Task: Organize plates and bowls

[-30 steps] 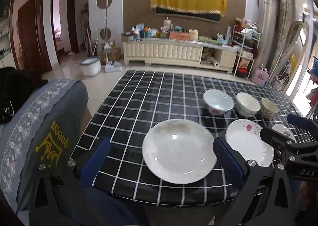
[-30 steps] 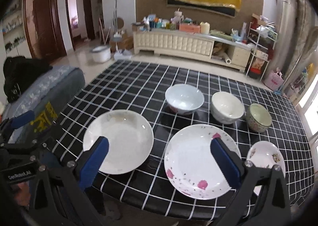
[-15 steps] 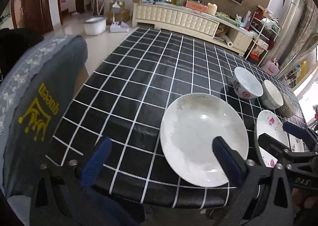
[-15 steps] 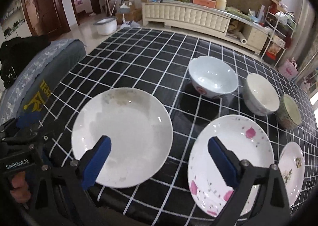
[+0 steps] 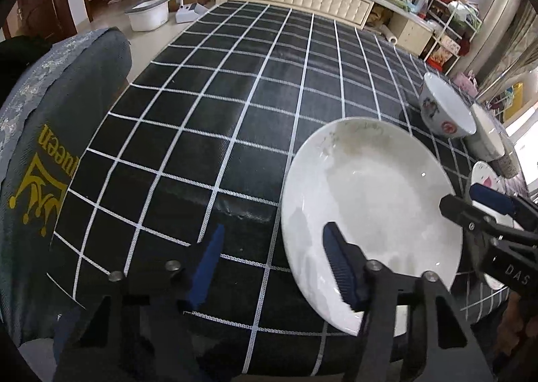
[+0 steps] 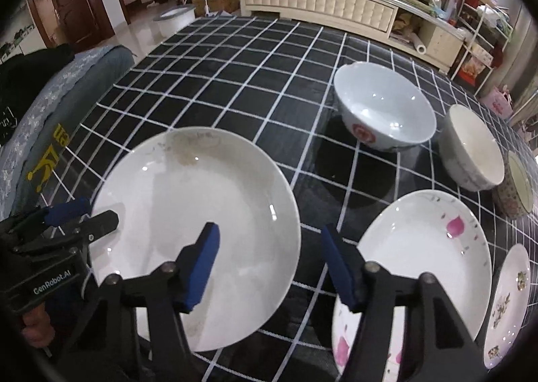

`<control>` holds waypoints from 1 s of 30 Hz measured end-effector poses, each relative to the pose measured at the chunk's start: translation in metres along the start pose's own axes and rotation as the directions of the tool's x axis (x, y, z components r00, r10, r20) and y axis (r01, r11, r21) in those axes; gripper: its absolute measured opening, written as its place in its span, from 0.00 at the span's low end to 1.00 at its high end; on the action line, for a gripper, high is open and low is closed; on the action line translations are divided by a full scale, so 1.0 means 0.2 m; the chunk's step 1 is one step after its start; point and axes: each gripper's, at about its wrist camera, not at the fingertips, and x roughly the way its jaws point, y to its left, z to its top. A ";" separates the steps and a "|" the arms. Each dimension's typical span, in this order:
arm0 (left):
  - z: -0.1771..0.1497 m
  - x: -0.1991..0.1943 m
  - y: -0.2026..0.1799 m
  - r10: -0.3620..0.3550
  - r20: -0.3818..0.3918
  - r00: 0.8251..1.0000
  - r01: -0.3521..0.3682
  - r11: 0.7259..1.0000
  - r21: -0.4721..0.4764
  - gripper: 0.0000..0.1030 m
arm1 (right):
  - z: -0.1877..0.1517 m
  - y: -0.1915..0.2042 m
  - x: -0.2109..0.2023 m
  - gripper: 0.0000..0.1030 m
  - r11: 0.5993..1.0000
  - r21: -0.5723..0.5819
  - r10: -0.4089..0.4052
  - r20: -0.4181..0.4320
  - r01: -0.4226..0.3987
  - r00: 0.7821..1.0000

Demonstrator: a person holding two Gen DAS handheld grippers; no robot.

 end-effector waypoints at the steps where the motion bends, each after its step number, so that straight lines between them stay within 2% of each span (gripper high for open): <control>1: -0.01 0.02 -0.01 0.000 -0.010 1.000 0.000 1.000 0.008 0.47 | 0.00 0.00 0.01 0.62 1.000 -0.001 -0.006 -0.009 0.006 1.000; 2: -0.01 0.02 -0.01 0.001 -0.017 1.000 -0.001 1.000 0.013 0.40 | 0.00 0.00 0.03 0.61 1.000 -0.002 -0.013 -0.020 0.013 1.000; 5: -0.02 0.05 -0.01 -0.034 -0.034 0.999 0.035 0.999 0.015 0.32 | 0.00 -0.01 0.06 0.55 1.000 0.003 -0.003 -0.038 0.003 0.999; 7: -0.02 0.05 -0.04 -0.040 -0.034 0.999 0.041 0.999 0.032 0.29 | -0.01 -0.02 0.09 0.44 1.000 0.009 0.010 -0.058 -0.009 0.998; 13: 0.00 0.07 -0.09 -0.038 -0.037 0.999 0.041 0.996 0.075 0.23 | -0.03 -0.04 0.11 0.30 1.000 0.022 0.008 -0.067 -0.007 0.998; 18: 0.02 0.08 -0.07 -0.059 -0.050 0.997 0.062 0.996 0.058 0.22 | -0.04 -0.05 0.10 0.27 0.999 0.039 0.001 -0.054 0.001 0.999; 23: 0.03 0.08 -0.10 -0.044 -0.058 0.997 0.049 0.996 0.074 0.21 | -0.03 -0.08 0.06 0.27 0.996 0.090 0.017 -0.034 -0.013 0.999; 26: 0.05 0.06 -0.09 -0.063 -0.045 0.997 0.066 0.996 0.068 0.22 | 0.00 -0.06 0.05 0.27 0.996 0.086 0.022 -0.025 -0.019 0.999; 30: 0.06 0.04 -0.08 -0.047 -0.031 0.998 0.049 0.997 0.060 0.22 | 0.01 -0.03 0.07 0.27 0.997 0.076 0.020 -0.027 -0.018 0.999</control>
